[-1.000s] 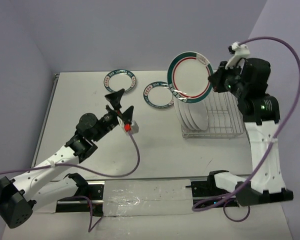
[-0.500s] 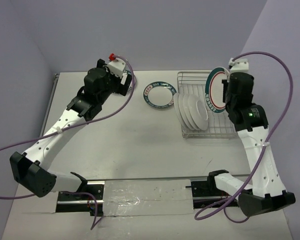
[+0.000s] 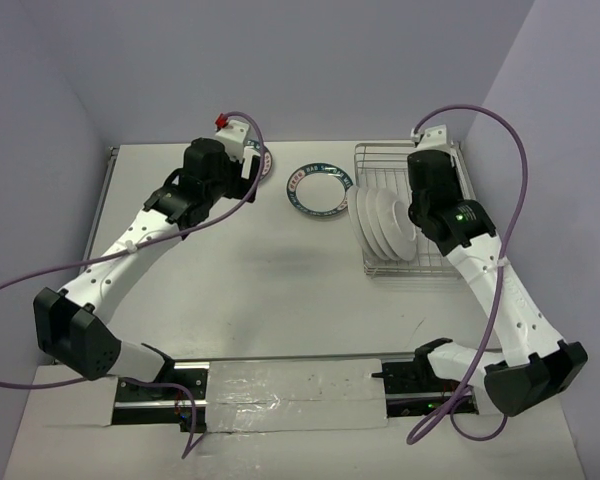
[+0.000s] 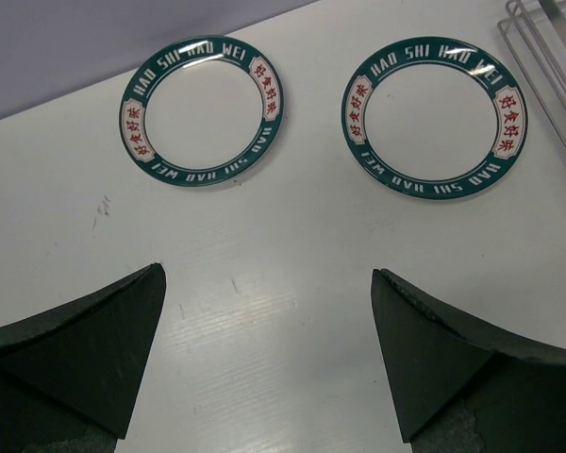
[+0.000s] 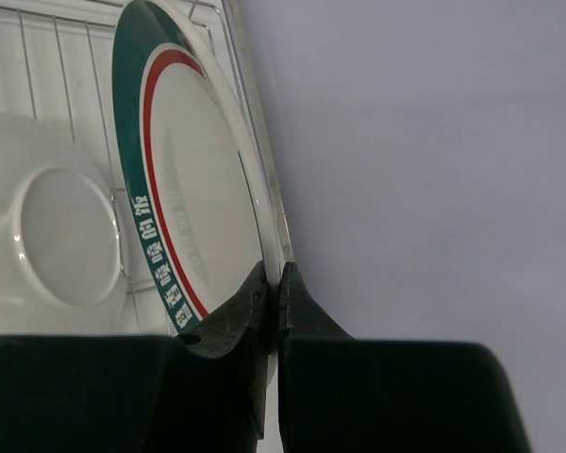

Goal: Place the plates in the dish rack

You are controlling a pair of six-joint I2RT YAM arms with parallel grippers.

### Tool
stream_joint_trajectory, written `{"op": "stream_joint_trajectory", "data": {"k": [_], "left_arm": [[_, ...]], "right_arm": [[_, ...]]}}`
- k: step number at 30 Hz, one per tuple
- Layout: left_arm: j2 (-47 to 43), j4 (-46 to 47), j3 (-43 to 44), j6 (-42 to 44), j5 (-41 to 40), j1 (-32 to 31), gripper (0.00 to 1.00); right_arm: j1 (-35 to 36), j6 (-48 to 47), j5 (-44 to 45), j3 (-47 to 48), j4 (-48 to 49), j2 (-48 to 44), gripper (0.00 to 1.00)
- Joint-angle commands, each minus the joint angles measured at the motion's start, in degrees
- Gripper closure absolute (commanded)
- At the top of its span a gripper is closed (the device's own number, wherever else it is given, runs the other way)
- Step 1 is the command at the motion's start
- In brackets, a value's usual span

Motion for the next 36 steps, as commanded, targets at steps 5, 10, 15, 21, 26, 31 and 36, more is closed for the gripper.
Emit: {"op": "stream_joint_trajectory", "data": {"k": [5,10,15,21,26,31,36], "left_arm": [[1.7,-0.8,2.2,-2.5,-1.5,0.7,0.01],[1.7,-0.9,1.9,-2.4,-1.8,0.9,0.01],[2.3,-0.9,2.2,-2.3,-1.9,0.9,0.01],[2.8,-0.9,2.6,-2.2,-2.2,0.9,0.01],[2.9,-0.8,2.4,-1.9,-2.5,0.9,0.01],[3.0,-0.7,2.1,-1.9,-2.5,1.0,0.01],[3.3,-0.7,2.4,-1.7,-2.5,0.9,0.01]], "right_arm": [[4.0,1.8,5.8,0.2,1.8,3.3,1.00],[5.5,1.5,9.3,-1.4,2.2,5.7,1.00],[6.9,0.4,11.1,-2.5,2.2,7.0,1.00],[7.6,1.1,11.7,-2.4,-0.3,9.0,1.00],[7.8,1.2,13.7,-2.7,0.4,8.9,1.00],[7.5,1.3,14.1,-2.5,0.4,8.5,1.00],[7.5,2.2,12.9,-2.9,-0.6,8.9,1.00]]}}
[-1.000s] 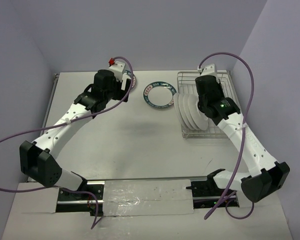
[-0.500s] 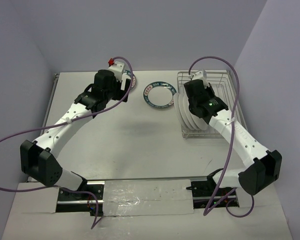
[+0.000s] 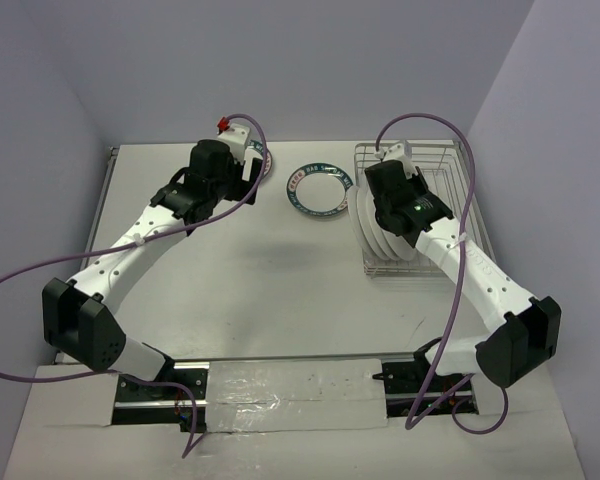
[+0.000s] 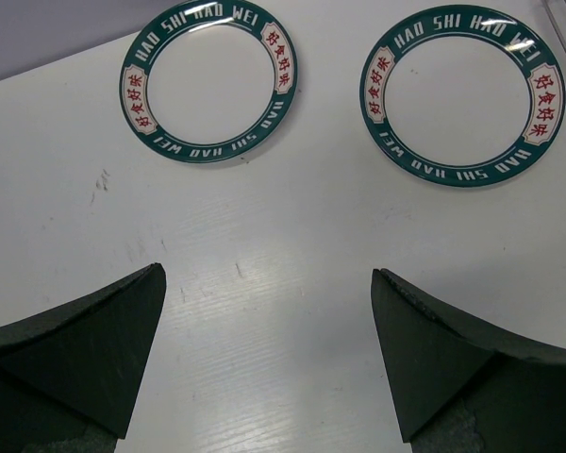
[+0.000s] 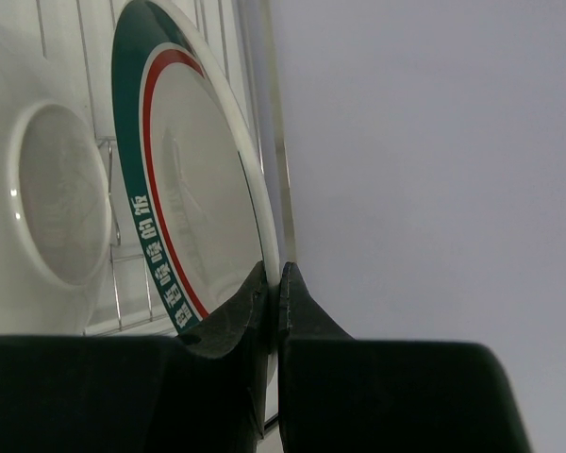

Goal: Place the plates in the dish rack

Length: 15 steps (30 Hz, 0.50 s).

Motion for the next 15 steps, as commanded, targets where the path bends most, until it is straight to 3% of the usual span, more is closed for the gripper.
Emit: {"op": "stream_joint_trajectory", "data": {"k": [1,5,9,15], "left_arm": [[0.4,0.6,2.4,0.0,-0.9,0.4,0.01],[0.5,0.5,2.4,0.0,-1.0,0.3,0.01],[0.6,0.5,2.4,-0.4,-0.8,0.4,0.01],[0.6,2.0,1.4,-4.0,3.8,1.7,0.01]], "right_arm": [[0.2,1.7,2.5,0.3,0.8,-0.6,1.00],[0.2,3.4,0.7,0.0,-1.3,1.0,1.00],[0.2,4.1,-1.1,-0.7,-2.1,1.8,0.73],[0.3,6.0,-6.4,1.0,-5.2,2.7,0.62]]}}
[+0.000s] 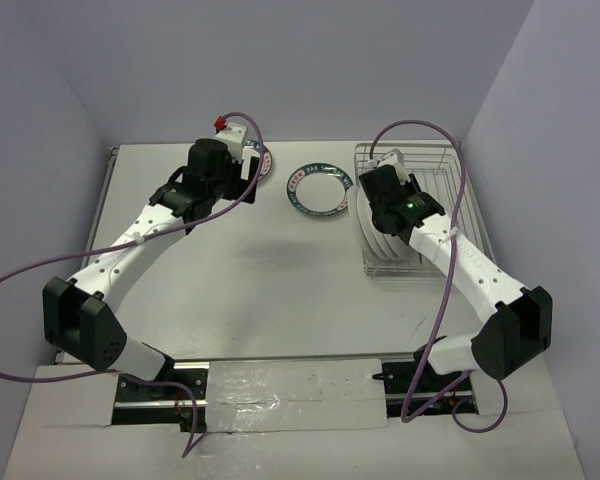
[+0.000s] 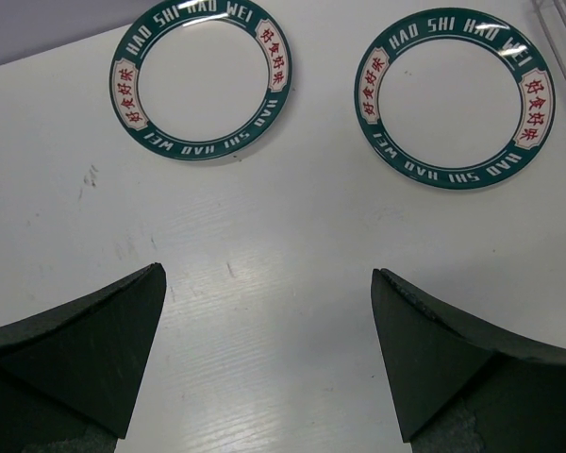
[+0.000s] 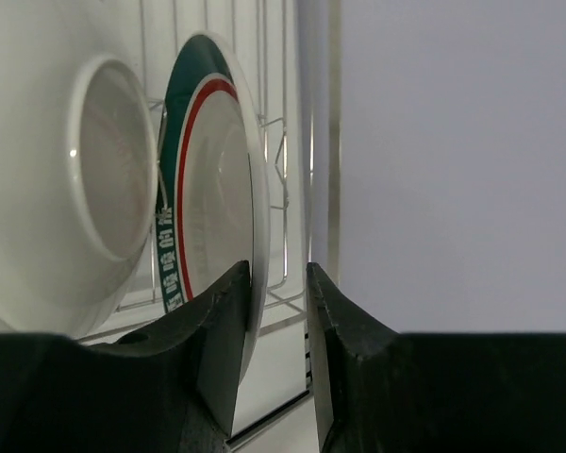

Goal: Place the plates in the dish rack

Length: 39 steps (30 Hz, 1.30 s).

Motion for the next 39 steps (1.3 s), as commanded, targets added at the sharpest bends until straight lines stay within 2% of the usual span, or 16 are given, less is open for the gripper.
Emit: {"op": "stream_joint_trajectory", "data": {"k": [1,4,9,16,18,19,21,22,24,26,31,39], "left_arm": [[0.4,2.2,1.4,-3.5,3.7,1.3,0.01],[0.8,3.3,0.9,-6.9,8.4,2.2,0.01],[3.5,6.2,-0.2,-13.7,19.2,3.0,0.02],[8.5,13.5,-4.5,-25.0,28.9,3.0,0.07],[11.1,16.7,-5.4,-28.1,30.5,3.0,0.08],[12.1,17.3,-5.1,-28.8,30.7,3.0,0.09],[15.8,19.2,-3.9,-30.9,31.1,2.9,0.11],[17.1,19.8,-3.2,-31.6,31.7,2.9,0.12],[20.8,20.8,-1.6,-34.3,32.3,2.9,0.14],[23.1,23.6,-0.8,-36.3,32.8,2.9,0.15],[29.6,31.8,-0.8,-42.9,33.5,2.9,0.18],[41.3,38.0,7.3,-50.0,34.1,3.4,0.23]], "right_arm": [[0.3,3.0,-3.0,2.1,-2.9,0.2,0.62],[0.3,4.4,-8.3,4.0,-4.7,-0.9,0.57],[-0.3,5.5,-18.2,8.9,-5.8,-3.1,0.37],[-2.0,5.8,-23.1,12.3,-4.2,-4.6,0.36],[-3.4,6.0,-24.9,13.9,-3.8,-5.2,0.32],[-3.9,6.1,-27.2,14.5,-3.6,-5.5,0.24],[-5.4,6.4,-29.7,16.3,-3.2,-6.2,0.14],[-7.5,6.6,-31.1,17.0,-3.1,-6.4,0.06],[-10.1,7.2,-36.8,19.1,-3.4,-6.5,0.00],[-14.2,7.6,-43.1,20.9,-3.5,-6.3,0.00],[-20.2,8.2,-51.1,21.8,-3.5,-6.4,0.00],[-22.7,8.4,-59.4,20.6,-3.5,-6.8,0.00]]}}
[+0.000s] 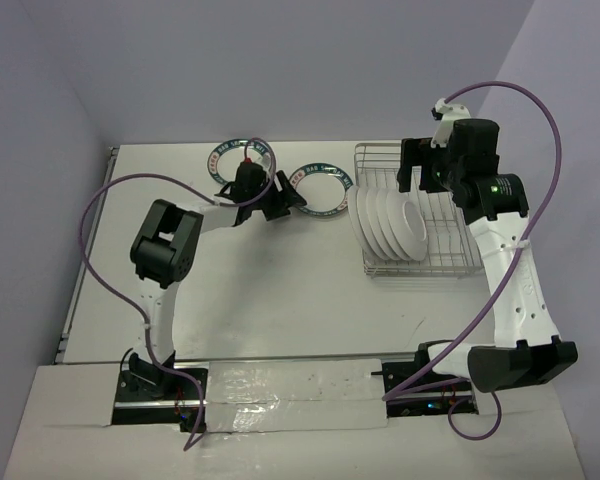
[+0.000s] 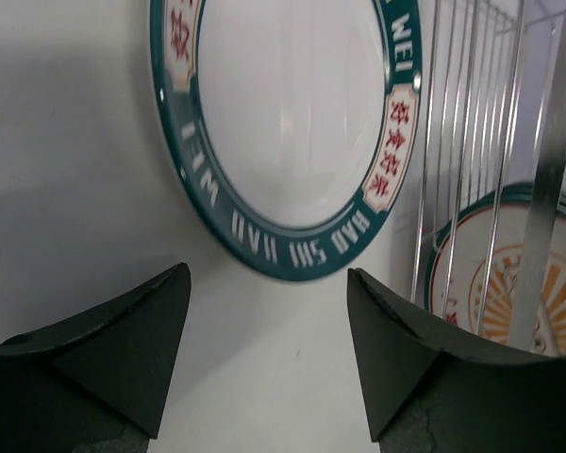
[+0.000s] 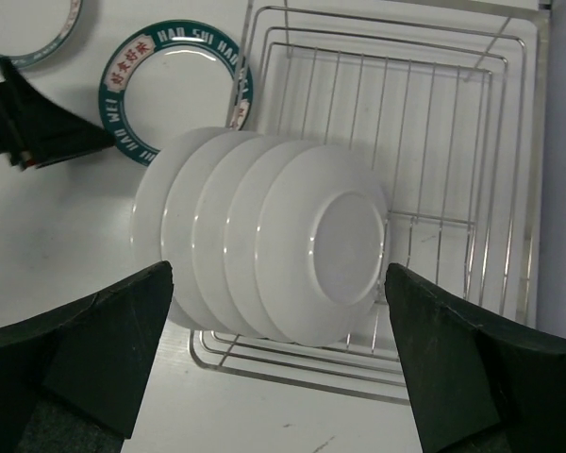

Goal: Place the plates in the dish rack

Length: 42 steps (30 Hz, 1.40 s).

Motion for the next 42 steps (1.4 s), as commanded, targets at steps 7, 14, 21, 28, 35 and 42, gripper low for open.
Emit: {"op": "stream_joint_trajectory", "data": {"k": [7,14,21,28,35,42], "left_arm": [[10.7,11.2,9.2,-13.2,2.5,0.5,0.39],[13.4,2.7,14.4,-13.5,-1.8,1.5,0.73],[1.7,2.1,6.4,-9.3,1.4,5.0,1.00],[-19.2,-6.1,1.9,11.4,1.9,7.9,1.00],[-29.8,-13.0,-1.1,23.5,24.2,13.9,1.00],[-35.7,-15.5,-3.3,24.4,35.5,13.8,1.00]], "right_arm": [[-1.8,1.2,-7.0,2.0,0.5,0.2,0.00],[-1.9,1.3,-7.7,2.0,0.7,0.3,0.00],[-1.7,4.7,-11.0,-2.5,6.2,-2.4,0.00],[1.9,6.4,-14.5,-1.2,10.1,0.3,0.00],[9.9,4.4,-14.6,4.4,9.2,5.4,0.00],[12.6,3.9,-19.7,6.5,8.5,7.8,0.00]]}}
